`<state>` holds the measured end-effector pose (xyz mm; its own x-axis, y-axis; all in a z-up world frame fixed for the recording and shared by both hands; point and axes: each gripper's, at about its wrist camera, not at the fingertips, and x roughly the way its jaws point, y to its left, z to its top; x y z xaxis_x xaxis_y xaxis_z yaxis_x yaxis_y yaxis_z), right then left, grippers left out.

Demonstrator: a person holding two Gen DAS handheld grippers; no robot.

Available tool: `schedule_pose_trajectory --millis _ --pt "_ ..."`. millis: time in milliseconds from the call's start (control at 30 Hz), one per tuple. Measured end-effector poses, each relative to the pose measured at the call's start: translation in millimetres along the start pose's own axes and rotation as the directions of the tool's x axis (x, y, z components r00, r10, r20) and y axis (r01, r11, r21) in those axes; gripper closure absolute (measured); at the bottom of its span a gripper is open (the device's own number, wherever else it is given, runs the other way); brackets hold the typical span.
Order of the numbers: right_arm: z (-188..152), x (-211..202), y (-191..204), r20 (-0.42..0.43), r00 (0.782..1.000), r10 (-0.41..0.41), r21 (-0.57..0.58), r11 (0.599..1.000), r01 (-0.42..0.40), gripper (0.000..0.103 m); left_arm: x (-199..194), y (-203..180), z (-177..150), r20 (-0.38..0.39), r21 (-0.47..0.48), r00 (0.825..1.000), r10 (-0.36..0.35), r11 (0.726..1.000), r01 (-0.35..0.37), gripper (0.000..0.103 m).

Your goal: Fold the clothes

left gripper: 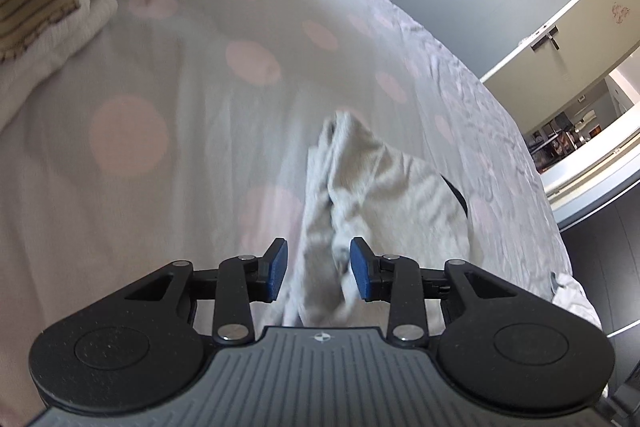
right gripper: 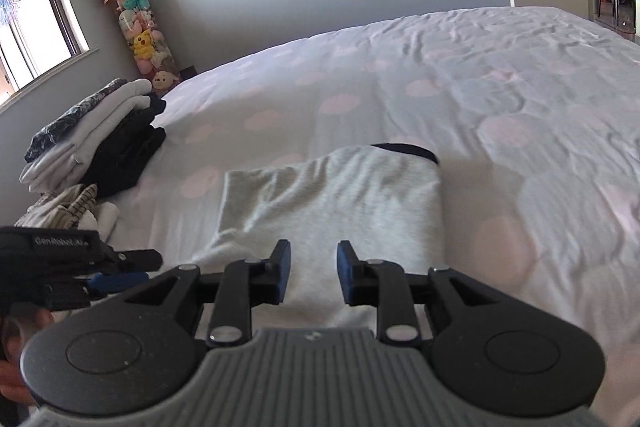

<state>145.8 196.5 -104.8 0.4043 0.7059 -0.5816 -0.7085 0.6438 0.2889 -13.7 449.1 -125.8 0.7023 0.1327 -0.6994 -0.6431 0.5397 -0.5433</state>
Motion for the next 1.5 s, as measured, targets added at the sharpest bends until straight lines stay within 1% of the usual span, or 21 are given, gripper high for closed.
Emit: schedule_pose_trajectory --millis 33,167,267,333,400,467,500,533,567,633,700,800,867,933,1000,1133,1233,1400,1433,1467,1500 --pt "-7 -8 -8 0.001 1.000 -0.009 -0.006 1.000 0.009 0.062 -2 -1 -4 -0.007 -0.001 1.000 -0.006 1.000 0.006 0.053" --pt "-34 -29 -26 -0.012 0.999 -0.036 -0.045 0.998 0.036 0.056 -7 0 -14 -0.032 -0.024 0.999 -0.007 1.000 0.006 0.050" --pt "-49 -39 -33 -0.033 0.999 -0.040 -0.055 0.998 0.038 0.046 -8 1 -23 -0.046 -0.034 0.999 0.015 0.999 -0.016 0.049" --pt "-51 -39 -31 -0.060 0.998 -0.022 -0.066 0.998 0.018 0.038 -6 1 -26 -0.056 -0.033 0.998 0.014 0.999 -0.016 0.050" --pt "-53 -31 -21 -0.094 0.994 -0.061 -0.132 0.990 0.049 0.038 -2 1 -27 -0.048 -0.028 0.999 0.007 1.000 -0.008 0.052" --pt "-58 -24 -13 -0.116 0.988 -0.104 -0.189 0.979 0.081 0.040 1 -1 -28 -0.040 -0.017 0.999 -0.007 1.000 0.006 0.065" --pt "-60 -20 -11 -0.126 0.985 -0.122 -0.209 0.973 0.093 0.043 1 -2 -29 -0.031 -0.009 0.999 -0.015 1.000 0.014 0.065" --pt "-62 -16 -9 -0.136 0.981 -0.139 -0.229 0.968 0.106 0.048 1 -3 -29 -0.021 0.000 1.000 -0.022 1.000 0.022 0.071" --pt "-64 -13 -8 -0.145 0.977 -0.155 -0.244 0.963 0.117 0.051 0 -4 -30 -0.013 0.011 1.000 -0.028 1.000 0.028 0.080" --pt "-65 -7 -11 -0.161 0.973 -0.168 -0.239 0.963 0.127 0.067 -1 -7 -31 0.003 0.032 0.999 -0.040 0.999 0.040 0.091" --pt "-65 -7 -16 -0.164 0.974 -0.159 -0.214 0.969 0.122 0.086 -6 -11 -31 0.029 0.050 0.997 -0.064 0.997 0.063 0.094" --pt "-62 -18 -20 -0.113 0.982 -0.149 -0.182 0.975 0.127 0.097 -20 -15 -32 0.075 0.074 0.991 -0.107 0.992 0.102 0.095" --pt "-60 -29 -22 -0.057 0.988 -0.146 -0.159 0.978 0.136 0.097 -26 -15 -33 0.070 0.070 0.991 -0.114 0.992 0.109 0.096" --pt "-58 -39 -25 -0.020 0.988 -0.153 -0.132 0.980 0.149 0.097 -24 -14 -35 0.037 0.064 0.996 -0.080 0.995 0.077 0.096" --pt "-58 -39 -30 -0.034 0.987 -0.159 -0.105 0.982 0.155 0.098 -16 -12 -38 -0.010 0.059 1.000 -0.021 0.998 0.022 0.096" --pt "-61 -27 -32 -0.099 0.981 -0.170 -0.097 0.982 0.160 0.098 -2 -11 -40 -0.041 0.081 0.997 0.062 0.995 -0.059 0.096" --pt "-63 -20 -34 -0.139 0.975 -0.175 -0.094 0.982 0.163 0.098 12 -7 -43 -0.076 0.102 0.987 0.140 0.986 -0.132 0.096" --pt "-66 -8 -40 -0.203 0.964 -0.173 -0.078 0.984 0.161 0.098 22 -4 -48 -0.127 0.118 0.971 0.202 0.975 -0.187 0.094" --pt "-67 -7 -41 -0.213 0.961 -0.174 -0.076 0.984 0.161 0.098 24 -3 -48 -0.137 0.122 0.967 0.213 0.973 -0.197 0.089" --pt "-67 -6 -42 -0.220 0.960 -0.173 -0.072 0.984 0.161 0.098 23 -2 -50 -0.140 0.123 0.963 0.229 0.969 -0.213 0.080" --pt "-67 -7 -43 -0.224 0.960 -0.170 -0.065 0.985 0.159 0.098 20 -1 -51 -0.142 0.118 0.959 0.243 0.967 -0.228 0.076"
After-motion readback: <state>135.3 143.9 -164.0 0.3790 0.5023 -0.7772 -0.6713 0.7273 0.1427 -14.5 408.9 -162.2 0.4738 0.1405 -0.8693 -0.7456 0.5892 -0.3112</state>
